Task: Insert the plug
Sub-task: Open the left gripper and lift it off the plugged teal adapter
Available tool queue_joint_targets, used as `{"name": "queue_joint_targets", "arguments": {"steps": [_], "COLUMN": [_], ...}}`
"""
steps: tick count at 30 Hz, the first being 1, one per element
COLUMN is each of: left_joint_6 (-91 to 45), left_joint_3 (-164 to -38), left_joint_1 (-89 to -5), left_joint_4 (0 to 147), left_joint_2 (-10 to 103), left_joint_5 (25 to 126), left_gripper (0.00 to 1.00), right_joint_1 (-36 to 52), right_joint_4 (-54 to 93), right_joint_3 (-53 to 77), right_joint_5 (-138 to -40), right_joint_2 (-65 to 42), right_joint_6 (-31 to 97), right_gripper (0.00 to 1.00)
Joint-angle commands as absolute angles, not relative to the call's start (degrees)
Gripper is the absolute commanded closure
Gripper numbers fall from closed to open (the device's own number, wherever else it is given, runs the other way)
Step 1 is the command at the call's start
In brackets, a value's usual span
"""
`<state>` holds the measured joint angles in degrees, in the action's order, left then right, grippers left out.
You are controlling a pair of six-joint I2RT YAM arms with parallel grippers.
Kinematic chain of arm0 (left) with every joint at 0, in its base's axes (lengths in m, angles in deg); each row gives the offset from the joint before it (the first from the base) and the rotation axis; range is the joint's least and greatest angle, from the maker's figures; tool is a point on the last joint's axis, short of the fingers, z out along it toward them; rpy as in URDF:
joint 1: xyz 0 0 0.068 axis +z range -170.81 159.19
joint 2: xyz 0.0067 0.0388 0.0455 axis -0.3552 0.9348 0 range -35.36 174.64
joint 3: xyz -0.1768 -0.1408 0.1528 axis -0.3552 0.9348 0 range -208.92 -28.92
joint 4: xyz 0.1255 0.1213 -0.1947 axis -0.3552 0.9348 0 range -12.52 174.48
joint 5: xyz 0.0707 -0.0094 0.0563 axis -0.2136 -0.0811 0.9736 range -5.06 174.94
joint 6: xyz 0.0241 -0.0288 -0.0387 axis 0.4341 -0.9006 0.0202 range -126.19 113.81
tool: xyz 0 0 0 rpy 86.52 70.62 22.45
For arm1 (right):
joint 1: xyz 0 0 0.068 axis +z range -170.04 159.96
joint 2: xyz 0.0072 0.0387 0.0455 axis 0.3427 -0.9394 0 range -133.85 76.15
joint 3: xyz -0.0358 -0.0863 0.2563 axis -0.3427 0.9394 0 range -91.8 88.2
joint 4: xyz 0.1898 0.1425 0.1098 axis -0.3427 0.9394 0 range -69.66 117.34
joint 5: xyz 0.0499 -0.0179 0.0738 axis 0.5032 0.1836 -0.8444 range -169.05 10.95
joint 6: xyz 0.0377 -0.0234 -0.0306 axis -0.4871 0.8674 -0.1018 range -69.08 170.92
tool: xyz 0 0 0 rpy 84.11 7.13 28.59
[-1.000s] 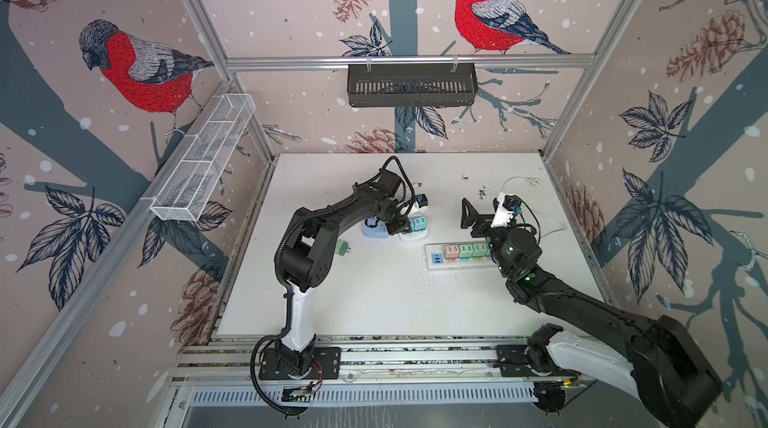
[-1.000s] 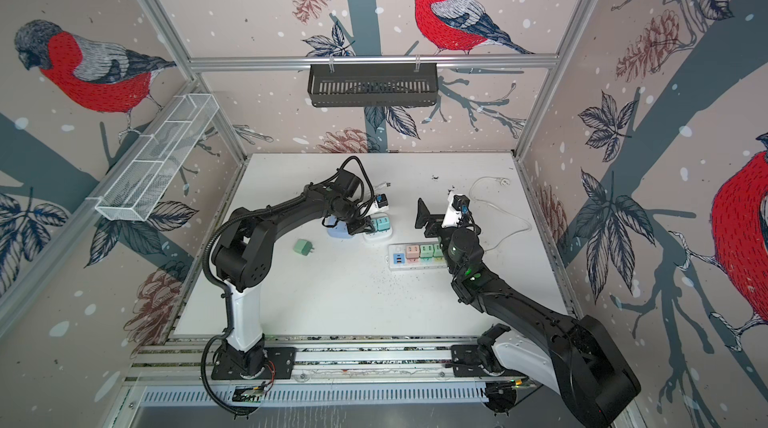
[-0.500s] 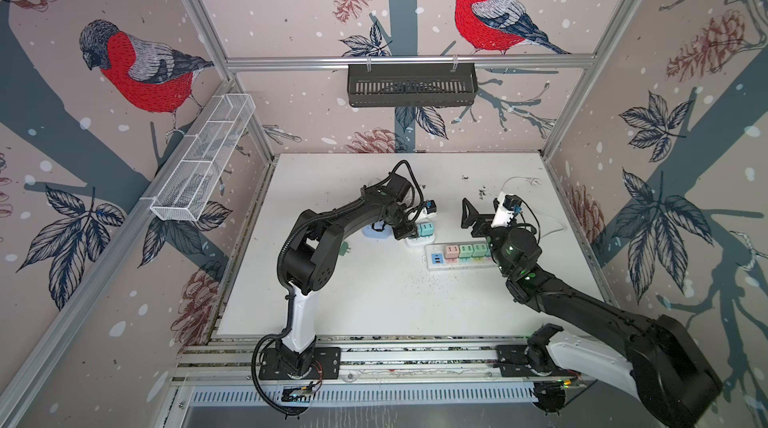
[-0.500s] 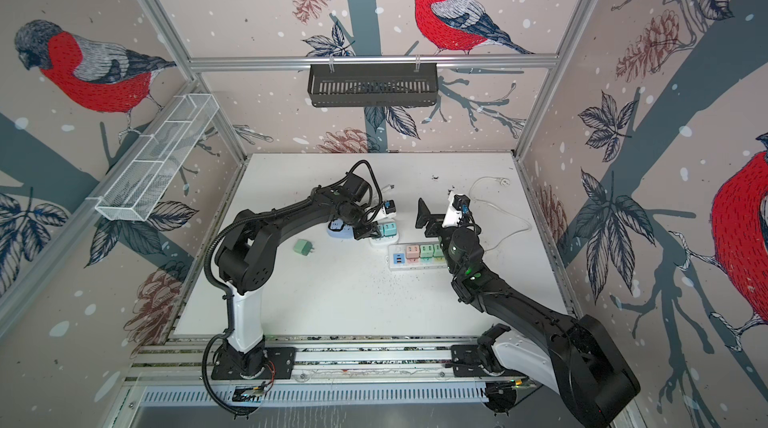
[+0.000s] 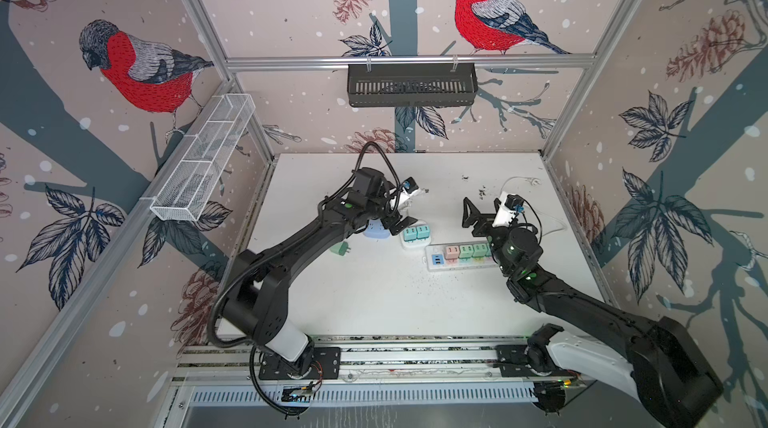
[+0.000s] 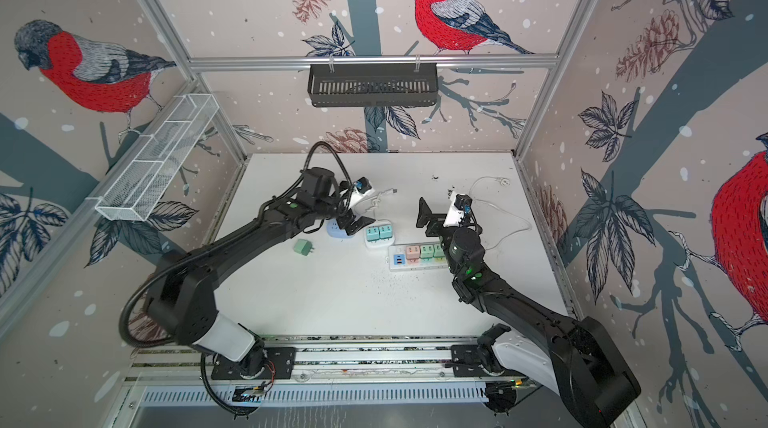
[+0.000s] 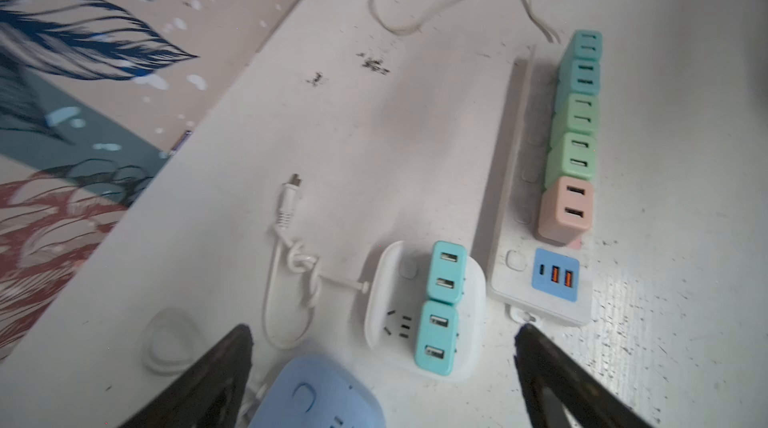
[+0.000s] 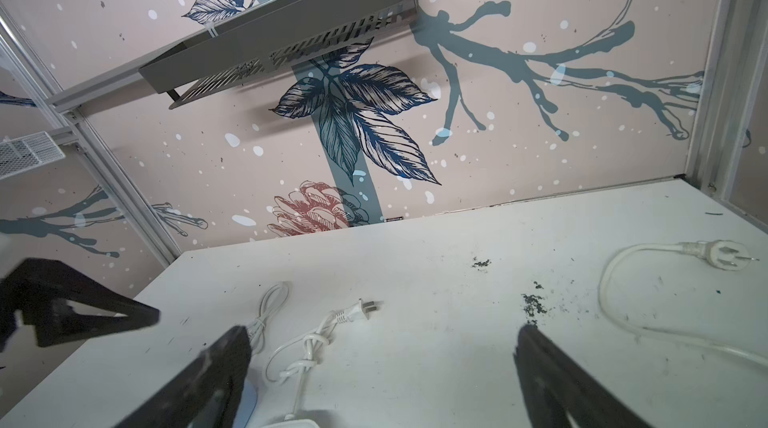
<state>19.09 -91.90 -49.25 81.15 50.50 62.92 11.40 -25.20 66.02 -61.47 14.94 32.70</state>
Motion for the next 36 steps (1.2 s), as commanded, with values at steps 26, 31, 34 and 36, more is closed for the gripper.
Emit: {"name": "queue_joint_targets", "arguments": {"steps": [26, 31, 34, 36], "left_joint_6": [-27.5, -23.0, -21.7, -21.1], "left_joint_3": [-109.2, -116.3, -120.9, -123.0], "left_joint_1": [-38.1, -38.4, -39.0, -40.0], "left_joint_4": [87.9, 98.2, 104.2, 106.8], "left_joint_2": [68.6, 76.4, 80.7, 83.5], "left_joint_5": [81.1, 80.7, 82.5, 82.8], "left_gripper": [0.08, 0.09, 0.11, 0.14], "right_joint_1": [6.2, 5.5, 5.3, 5.1], "right_joint_4": [-11.1, -11.1, -11.3, -11.2], "right_joint_3": [57.7, 57.8, 57.8, 57.7], "right_joint_5": [-70.5, -71.5, -72.1, -72.5], "right_joint_2": [12.7, 12.9, 12.5, 12.0], "right_joint_6": [22.5, 21.9, 21.6, 21.4], "right_gripper": [0.00, 0.00, 0.00, 0.00]}}
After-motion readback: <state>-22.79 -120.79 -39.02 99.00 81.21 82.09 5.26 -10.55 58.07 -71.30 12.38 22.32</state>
